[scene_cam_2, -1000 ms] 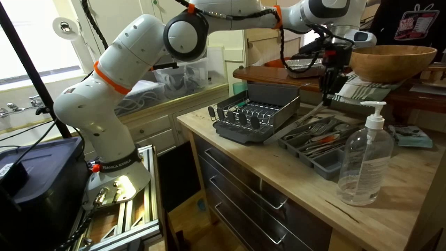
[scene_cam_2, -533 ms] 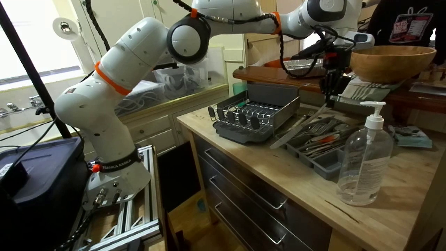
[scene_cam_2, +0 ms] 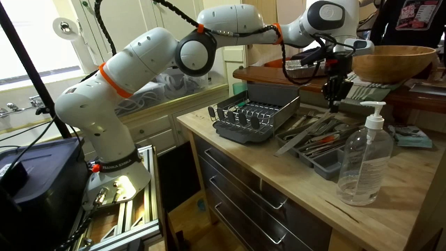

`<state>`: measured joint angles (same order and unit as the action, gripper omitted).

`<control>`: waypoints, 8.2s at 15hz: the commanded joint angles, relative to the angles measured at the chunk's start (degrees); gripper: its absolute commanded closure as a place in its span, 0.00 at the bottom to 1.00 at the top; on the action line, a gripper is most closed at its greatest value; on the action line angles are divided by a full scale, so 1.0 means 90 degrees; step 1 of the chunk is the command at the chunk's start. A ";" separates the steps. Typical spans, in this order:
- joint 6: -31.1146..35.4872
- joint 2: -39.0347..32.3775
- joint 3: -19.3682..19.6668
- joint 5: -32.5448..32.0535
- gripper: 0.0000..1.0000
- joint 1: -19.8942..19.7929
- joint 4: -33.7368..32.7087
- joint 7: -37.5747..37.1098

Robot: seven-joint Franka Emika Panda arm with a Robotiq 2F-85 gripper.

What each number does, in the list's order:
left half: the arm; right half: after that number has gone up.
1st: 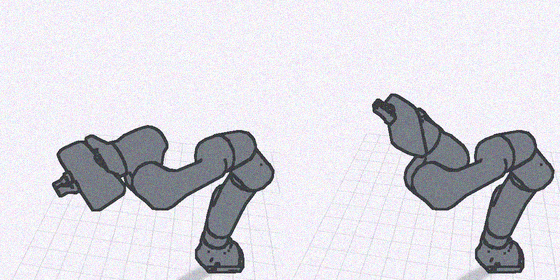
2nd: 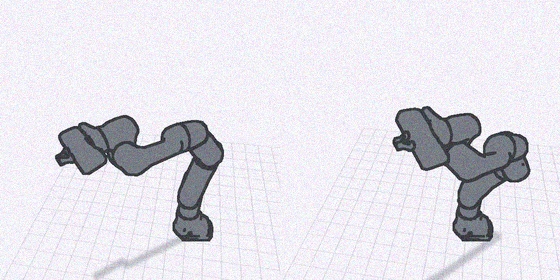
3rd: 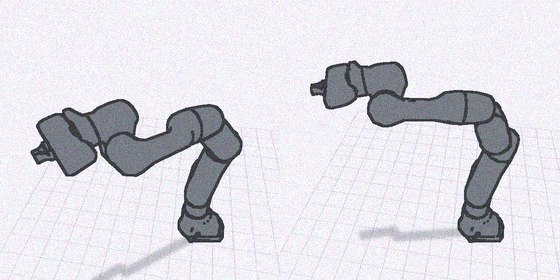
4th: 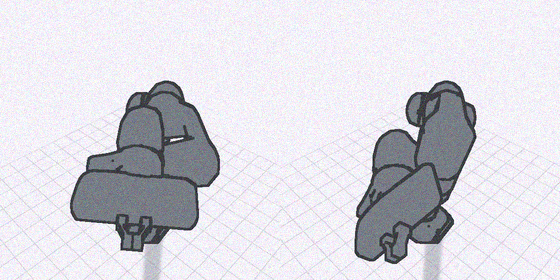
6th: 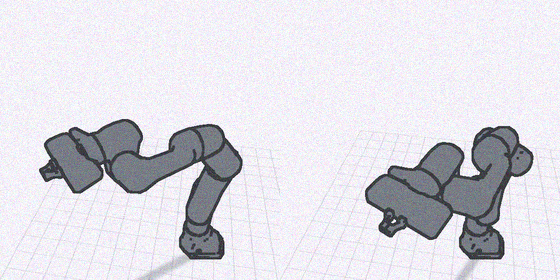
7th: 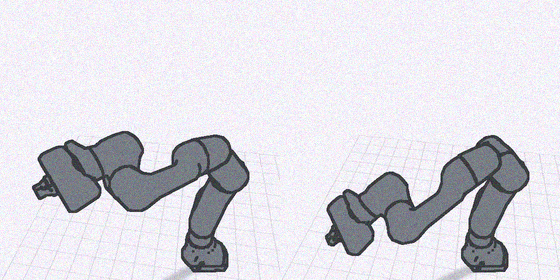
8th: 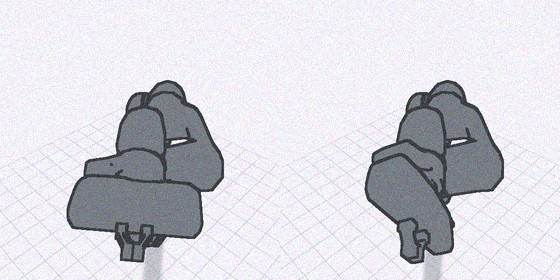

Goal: Move the knife from the left rack to the right rack

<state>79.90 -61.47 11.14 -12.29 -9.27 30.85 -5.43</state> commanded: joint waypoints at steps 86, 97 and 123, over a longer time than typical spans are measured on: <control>-0.0299 -0.0896 0.0984 -0.0984 1.00 0.0157 -0.0608 -0.0491; -0.0953 -0.0328 0.0641 -0.0878 0.99 0.0380 -0.0362 0.0470; 0.0056 -0.0558 0.0325 -0.1012 0.99 0.0526 -0.0788 0.1663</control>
<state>74.41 -63.74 14.18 -20.13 -4.58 26.13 7.78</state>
